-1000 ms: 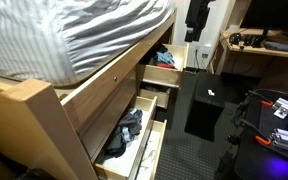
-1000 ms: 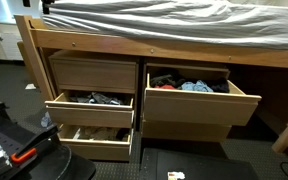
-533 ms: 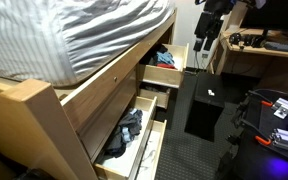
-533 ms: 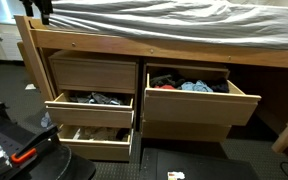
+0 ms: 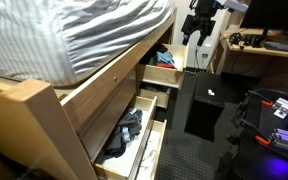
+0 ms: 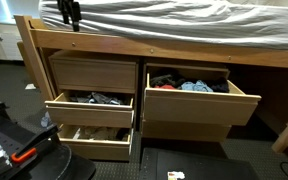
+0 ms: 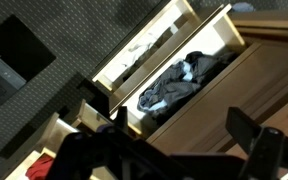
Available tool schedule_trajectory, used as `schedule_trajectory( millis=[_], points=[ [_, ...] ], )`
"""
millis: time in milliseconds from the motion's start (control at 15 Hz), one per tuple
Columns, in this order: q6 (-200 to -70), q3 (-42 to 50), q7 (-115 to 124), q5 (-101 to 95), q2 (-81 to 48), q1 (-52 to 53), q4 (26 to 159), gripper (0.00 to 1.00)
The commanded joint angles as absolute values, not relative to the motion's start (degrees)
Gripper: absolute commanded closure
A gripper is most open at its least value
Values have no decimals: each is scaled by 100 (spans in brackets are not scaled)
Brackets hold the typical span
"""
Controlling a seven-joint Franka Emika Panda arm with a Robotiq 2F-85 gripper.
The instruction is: Close the top right drawer
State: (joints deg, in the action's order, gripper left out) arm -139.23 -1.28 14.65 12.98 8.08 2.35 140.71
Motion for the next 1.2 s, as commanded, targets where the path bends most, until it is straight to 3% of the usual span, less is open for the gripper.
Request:
schedule_trajectory(
  millis=[0, 133, 200, 600, 1133],
  points=[
    [-14076, 25, 2313, 992, -90, -130, 13043, 0],
    [-13903, -40, 3258, 937, -500, -30, 12272, 0],
    [-14022, 85, 2545, 1003, -9, -93, 12995, 0],
    [-13933, 96, 3394, 732, -639, 14, 12220, 0],
    [-13596, 1592, 4049, -32, -1769, -909, 11750, 0]
  ],
)
